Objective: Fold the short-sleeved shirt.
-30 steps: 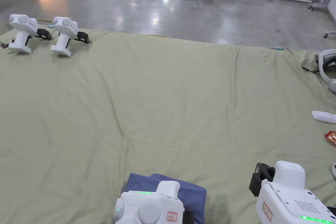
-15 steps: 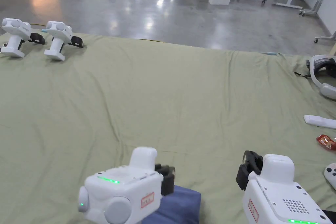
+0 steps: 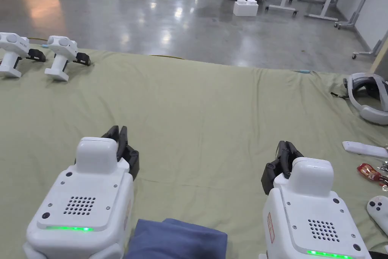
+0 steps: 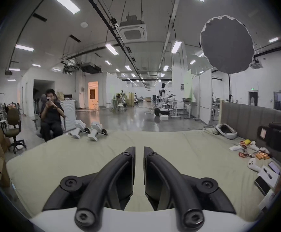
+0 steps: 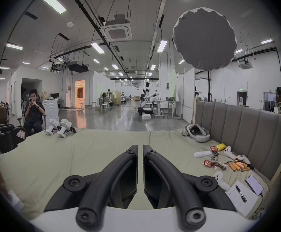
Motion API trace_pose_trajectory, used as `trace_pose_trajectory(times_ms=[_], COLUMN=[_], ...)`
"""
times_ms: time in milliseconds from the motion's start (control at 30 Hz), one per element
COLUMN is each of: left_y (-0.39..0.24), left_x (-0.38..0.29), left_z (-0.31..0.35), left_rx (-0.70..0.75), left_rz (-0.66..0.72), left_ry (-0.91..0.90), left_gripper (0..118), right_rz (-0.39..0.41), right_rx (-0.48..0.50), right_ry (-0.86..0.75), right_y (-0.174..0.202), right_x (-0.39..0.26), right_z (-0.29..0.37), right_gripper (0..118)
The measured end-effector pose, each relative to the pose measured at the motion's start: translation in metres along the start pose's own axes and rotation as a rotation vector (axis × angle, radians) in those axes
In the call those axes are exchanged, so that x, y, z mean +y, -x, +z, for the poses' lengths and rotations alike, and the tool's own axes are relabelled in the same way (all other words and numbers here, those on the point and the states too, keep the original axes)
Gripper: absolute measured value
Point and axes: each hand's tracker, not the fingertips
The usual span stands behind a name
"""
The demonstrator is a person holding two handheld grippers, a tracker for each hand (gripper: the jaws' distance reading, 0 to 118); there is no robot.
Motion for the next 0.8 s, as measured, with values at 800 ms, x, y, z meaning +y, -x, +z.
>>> trace_pose_trajectory(times_ms=[800], left_y=[0.072], left_x=[-0.073], left_z=[0.000], left_rx=[-0.143], left_rz=[0.168], left_ry=[0.450], left_gripper=[14], right_rz=[0.051], right_rx=[0.223], right_ry=[0.484], right_y=[0.069], right_x=[-0.156], right_z=[0.047], right_gripper=[8])
